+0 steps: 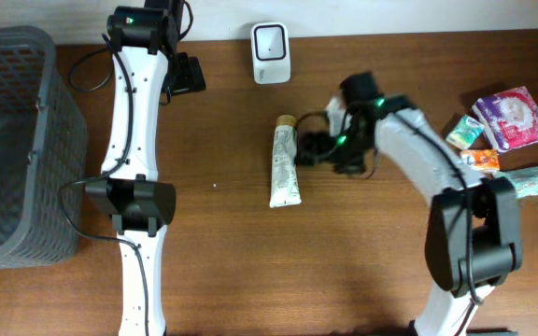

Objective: Scan the item barcode

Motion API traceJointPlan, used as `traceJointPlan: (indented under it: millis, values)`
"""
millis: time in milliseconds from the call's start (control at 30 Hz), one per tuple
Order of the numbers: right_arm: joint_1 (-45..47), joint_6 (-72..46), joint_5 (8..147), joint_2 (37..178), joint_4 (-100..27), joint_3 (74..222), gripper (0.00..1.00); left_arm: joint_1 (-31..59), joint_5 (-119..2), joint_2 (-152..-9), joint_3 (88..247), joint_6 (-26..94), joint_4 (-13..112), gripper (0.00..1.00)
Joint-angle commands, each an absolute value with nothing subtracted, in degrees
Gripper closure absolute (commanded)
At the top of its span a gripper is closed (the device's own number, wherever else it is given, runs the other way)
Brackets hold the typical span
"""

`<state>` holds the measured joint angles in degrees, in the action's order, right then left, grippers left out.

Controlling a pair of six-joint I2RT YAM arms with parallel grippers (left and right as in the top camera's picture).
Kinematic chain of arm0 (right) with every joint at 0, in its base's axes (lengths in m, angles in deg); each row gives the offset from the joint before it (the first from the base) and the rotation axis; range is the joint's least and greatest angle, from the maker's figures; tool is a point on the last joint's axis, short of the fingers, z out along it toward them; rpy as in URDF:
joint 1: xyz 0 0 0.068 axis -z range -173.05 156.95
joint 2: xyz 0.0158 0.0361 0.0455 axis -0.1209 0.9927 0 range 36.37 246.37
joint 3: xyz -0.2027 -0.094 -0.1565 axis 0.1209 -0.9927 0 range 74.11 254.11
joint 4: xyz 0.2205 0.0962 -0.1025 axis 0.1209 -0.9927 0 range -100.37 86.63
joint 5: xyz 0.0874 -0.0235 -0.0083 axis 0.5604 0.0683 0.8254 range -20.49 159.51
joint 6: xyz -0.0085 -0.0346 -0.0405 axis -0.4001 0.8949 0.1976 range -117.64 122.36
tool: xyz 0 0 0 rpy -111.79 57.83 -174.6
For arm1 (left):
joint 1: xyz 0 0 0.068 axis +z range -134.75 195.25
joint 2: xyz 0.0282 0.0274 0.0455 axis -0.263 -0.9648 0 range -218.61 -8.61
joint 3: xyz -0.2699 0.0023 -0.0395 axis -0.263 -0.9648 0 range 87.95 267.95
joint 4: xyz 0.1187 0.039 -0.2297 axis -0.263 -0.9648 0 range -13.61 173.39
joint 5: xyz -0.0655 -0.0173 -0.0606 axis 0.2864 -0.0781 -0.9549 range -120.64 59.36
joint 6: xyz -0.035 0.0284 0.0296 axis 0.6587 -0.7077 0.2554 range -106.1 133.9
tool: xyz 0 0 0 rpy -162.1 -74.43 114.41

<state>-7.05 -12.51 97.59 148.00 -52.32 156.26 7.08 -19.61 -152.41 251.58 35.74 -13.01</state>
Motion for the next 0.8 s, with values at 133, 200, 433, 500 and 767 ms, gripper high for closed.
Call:
traceJointPlan:
  millis: [133,200,433,500,767]
  values:
    - [-13.0,-20.7,104.4,147.6,-33.7,145.5,0.08,7.5,-18.8,-152.1,251.9,34.8,-12.9,0.01]
    - [-13.8,-21.4,101.1,148.6,-32.9,145.4,0.09,7.5,-18.8,-152.1,251.9,34.8,-12.9,0.01]
    - [-14.0,-22.4,102.3,155.8,-28.2,145.5,0.72,7.5,-18.8,-152.1,251.9,34.8,-12.9,0.01]
    - [-13.7,-21.9,102.5,155.1,-28.3,146.1,0.96,7.5,-18.8,-152.1,251.9,34.8,-12.9,0.01]
    - [-10.1,3.2,121.1,143.0,-35.4,154.2,0.96,7.5,-18.8,-152.1,251.9,34.8,-12.9,0.01]
